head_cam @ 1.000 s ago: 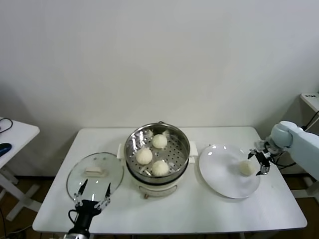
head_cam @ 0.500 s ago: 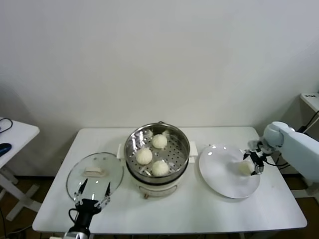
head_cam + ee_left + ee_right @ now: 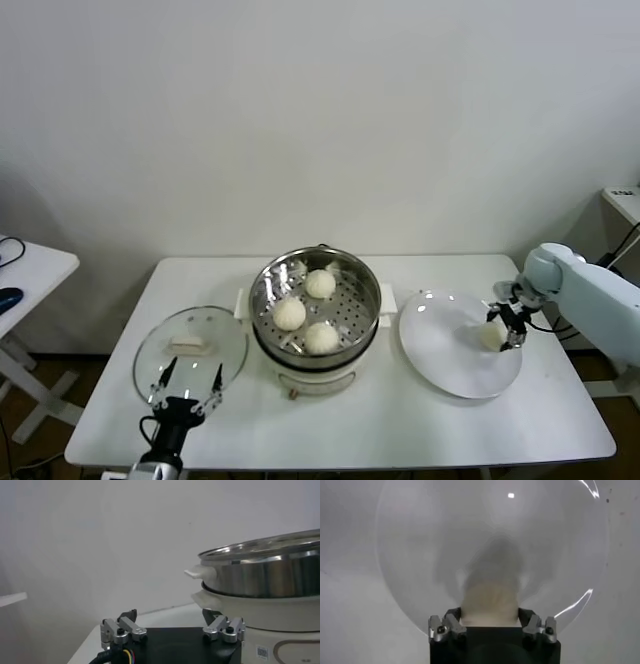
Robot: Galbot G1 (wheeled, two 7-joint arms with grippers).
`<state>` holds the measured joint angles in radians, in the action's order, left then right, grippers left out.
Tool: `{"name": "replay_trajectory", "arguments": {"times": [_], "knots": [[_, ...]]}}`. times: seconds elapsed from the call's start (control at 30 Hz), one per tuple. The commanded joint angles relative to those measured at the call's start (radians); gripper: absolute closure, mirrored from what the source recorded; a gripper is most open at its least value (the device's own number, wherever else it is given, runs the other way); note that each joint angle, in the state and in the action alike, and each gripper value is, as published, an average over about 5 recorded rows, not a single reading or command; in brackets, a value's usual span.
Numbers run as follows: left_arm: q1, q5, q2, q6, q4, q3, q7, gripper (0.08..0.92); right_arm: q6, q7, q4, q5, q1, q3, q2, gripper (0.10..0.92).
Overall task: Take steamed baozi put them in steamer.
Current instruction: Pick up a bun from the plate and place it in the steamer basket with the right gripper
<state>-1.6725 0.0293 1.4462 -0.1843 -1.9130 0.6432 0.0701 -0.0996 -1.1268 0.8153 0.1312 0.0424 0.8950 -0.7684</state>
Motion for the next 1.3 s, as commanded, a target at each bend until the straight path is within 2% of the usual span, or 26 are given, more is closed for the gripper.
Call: {"name": "replay_trajectory", "arguments": {"times": [0.03, 0.17, 0.3, 0.4, 0.6, 0.77, 0.97, 1.13, 1.3], "knots": [[0.0, 0.001, 0.002, 0.001, 0.0, 0.0, -0.001, 0.177, -0.003, 0.0, -0.007, -0.007, 0.003, 0.002, -0.006, 0.314], [-0.003, 0.001, 0.001, -0.001, 0.0, 0.001, -0.001, 0.177, 0.0, 0.003, 0.002, -0.048, 0.03, 0.025, -0.003, 0.346], [-0.004, 0.0, 0.0, -0.002, 0.0, 0.002, -0.001, 0.177, 0.026, 0.006, 0.024, -0.156, 0.107, 0.095, 0.005, 0.357], [-0.006, -0.001, -0.002, -0.001, -0.004, 0.002, -0.002, 0.177, 0.078, 0.006, 0.056, -0.288, 0.215, 0.192, 0.011, 0.36], [-0.012, 0.005, -0.011, -0.009, -0.017, -0.01, 0.004, 0.177, 0.181, 0.006, 0.121, -0.641, 0.512, 0.484, -0.026, 0.355], [-0.018, 0.019, -0.009, -0.013, -0.022, -0.03, 0.005, 0.177, 0.217, 0.013, 0.17, -0.862, 0.723, 0.678, -0.103, 0.355], [-0.015, 0.033, -0.004, -0.01, -0.028, -0.052, 0.003, 0.177, 0.263, 0.05, 0.3, -1.089, 0.875, 0.837, -0.191, 0.355], [-0.011, 0.032, -0.009, -0.009, -0.029, -0.055, 0.002, 0.177, 0.295, 0.092, 0.367, -1.193, 0.913, 0.879, -0.268, 0.355], [-0.014, 0.031, -0.011, -0.009, -0.034, -0.056, 0.002, 0.177, 0.321, 0.134, 0.392, -1.222, 0.871, 0.863, -0.348, 0.355]]}}
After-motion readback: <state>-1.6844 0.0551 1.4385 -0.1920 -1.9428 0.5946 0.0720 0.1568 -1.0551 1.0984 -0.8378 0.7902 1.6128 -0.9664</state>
